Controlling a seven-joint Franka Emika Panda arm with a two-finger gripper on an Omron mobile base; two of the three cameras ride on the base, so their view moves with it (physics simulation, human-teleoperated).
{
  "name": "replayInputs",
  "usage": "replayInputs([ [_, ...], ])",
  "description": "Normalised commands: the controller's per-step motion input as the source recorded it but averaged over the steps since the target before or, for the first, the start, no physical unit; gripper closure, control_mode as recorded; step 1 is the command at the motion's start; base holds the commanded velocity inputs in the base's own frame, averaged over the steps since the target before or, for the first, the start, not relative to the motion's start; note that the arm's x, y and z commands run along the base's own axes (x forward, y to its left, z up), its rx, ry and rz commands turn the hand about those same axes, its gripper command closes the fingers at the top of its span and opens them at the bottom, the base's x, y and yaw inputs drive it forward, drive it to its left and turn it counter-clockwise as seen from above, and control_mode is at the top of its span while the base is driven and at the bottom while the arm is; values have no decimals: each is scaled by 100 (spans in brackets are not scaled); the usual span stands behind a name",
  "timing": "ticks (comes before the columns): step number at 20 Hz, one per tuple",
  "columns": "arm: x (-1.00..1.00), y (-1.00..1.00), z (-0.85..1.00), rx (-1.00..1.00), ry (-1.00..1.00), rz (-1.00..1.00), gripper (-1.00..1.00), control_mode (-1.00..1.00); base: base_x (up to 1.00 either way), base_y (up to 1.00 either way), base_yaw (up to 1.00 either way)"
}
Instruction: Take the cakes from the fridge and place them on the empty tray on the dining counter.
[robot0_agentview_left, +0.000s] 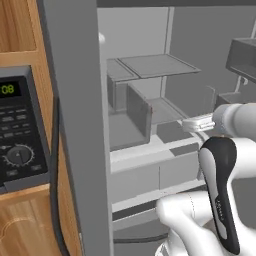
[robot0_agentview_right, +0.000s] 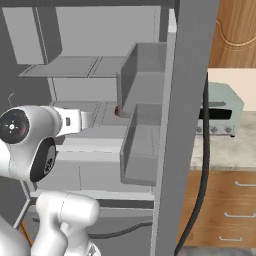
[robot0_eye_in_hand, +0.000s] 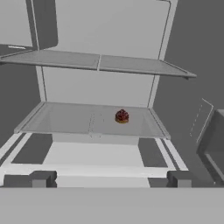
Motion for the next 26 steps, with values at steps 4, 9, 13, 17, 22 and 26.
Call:
replayInputs([
  [4, 0, 0, 0, 0, 0, 0, -100, 100, 100, 0, 6],
  [9, 0, 0, 0, 0, 0, 0, -100, 100, 100, 0, 12],
  [13, 0, 0, 0, 0, 0, 0, -100, 100, 89, 0, 15],
  [17, 0, 0, 0, 0, 0, 0, -100, 100, 37, 0, 4],
  [22, 0, 0, 0, 0, 0, 0, -100, 100, 13, 0, 0],
  [26, 11, 0, 0, 0, 2, 0, -100, -100, 22, 0, 0],
])
